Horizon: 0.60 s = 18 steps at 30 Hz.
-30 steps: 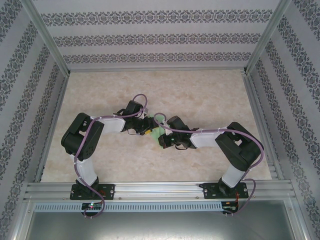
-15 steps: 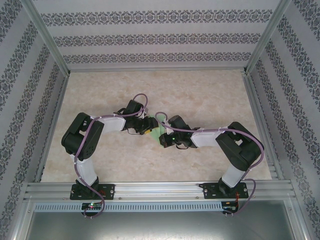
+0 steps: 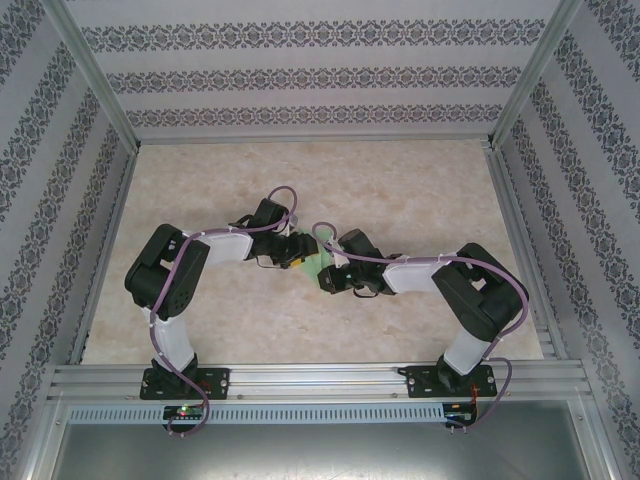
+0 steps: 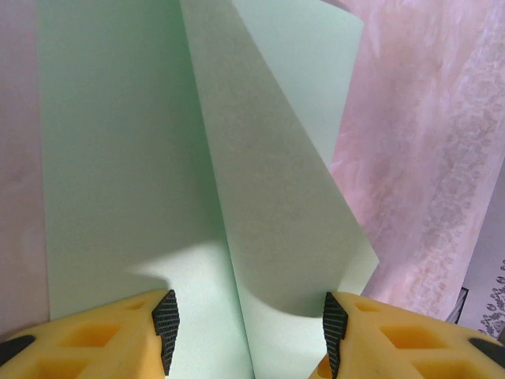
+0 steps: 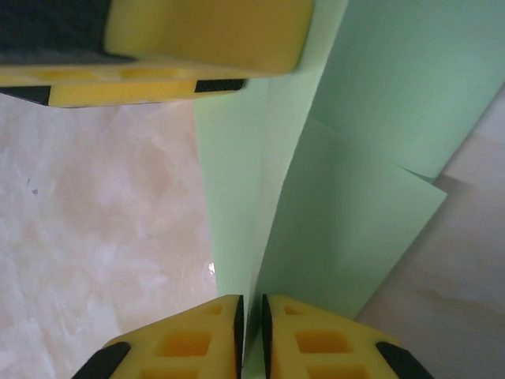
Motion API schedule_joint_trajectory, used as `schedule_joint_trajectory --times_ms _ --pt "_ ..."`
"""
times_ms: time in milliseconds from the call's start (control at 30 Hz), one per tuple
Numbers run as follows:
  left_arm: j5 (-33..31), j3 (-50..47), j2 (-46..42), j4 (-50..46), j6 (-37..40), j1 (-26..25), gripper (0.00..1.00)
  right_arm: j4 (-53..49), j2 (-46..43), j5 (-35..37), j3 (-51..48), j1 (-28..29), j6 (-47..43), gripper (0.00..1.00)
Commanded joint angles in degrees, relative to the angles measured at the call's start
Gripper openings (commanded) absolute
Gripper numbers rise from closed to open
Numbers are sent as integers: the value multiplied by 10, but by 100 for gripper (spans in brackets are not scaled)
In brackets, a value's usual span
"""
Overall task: Fold a paper plane with a square sheet of paper (fold left side to right side)
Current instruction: Fourth fold the wing at the center of the table.
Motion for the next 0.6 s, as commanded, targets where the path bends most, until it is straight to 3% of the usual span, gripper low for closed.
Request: schedule_joint_trajectory --times_ms 0,567 --pt "-21 3 25 -26 16 -6 55 -2 -13 -12 -12 -10 2 20" --pt "-22 3 23 -28 16 -9 55 -21 -60 -16 -13 -33 4 34"
